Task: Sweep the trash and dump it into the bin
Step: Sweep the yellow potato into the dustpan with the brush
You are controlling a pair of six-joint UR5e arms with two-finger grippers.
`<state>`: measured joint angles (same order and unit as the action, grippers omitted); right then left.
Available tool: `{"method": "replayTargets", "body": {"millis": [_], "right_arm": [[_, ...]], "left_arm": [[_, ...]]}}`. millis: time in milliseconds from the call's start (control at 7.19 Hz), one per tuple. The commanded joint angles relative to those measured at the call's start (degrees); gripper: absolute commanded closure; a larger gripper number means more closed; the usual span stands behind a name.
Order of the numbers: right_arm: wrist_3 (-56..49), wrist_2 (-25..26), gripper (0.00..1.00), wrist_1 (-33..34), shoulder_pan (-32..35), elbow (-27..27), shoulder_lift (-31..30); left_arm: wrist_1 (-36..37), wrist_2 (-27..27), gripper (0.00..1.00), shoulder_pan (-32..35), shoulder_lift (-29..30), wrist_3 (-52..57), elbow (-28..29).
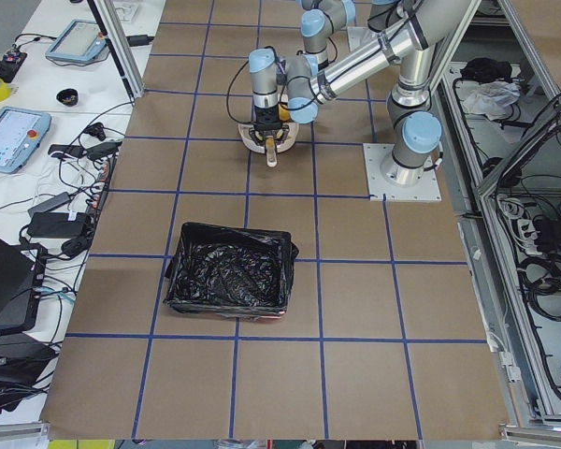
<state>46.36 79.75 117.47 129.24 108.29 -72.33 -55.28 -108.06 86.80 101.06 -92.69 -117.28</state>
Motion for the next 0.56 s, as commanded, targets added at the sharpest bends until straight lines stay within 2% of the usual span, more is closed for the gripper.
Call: {"method": "replayTargets", "body": {"millis": [0, 417], "right_arm": [[1.79, -1.09, 1.0, 2.75, 2.23, -2.02, 2.27], [5.47, -4.16, 1.0, 4.79, 3.47, -7.1, 6.04]], "left_arm": [[0.0, 0.48, 1.0, 2.4, 0.45, -2.74, 0.38], [0.26, 1.27, 1.0, 4.51, 1.6, -3.29, 1.35]]}}
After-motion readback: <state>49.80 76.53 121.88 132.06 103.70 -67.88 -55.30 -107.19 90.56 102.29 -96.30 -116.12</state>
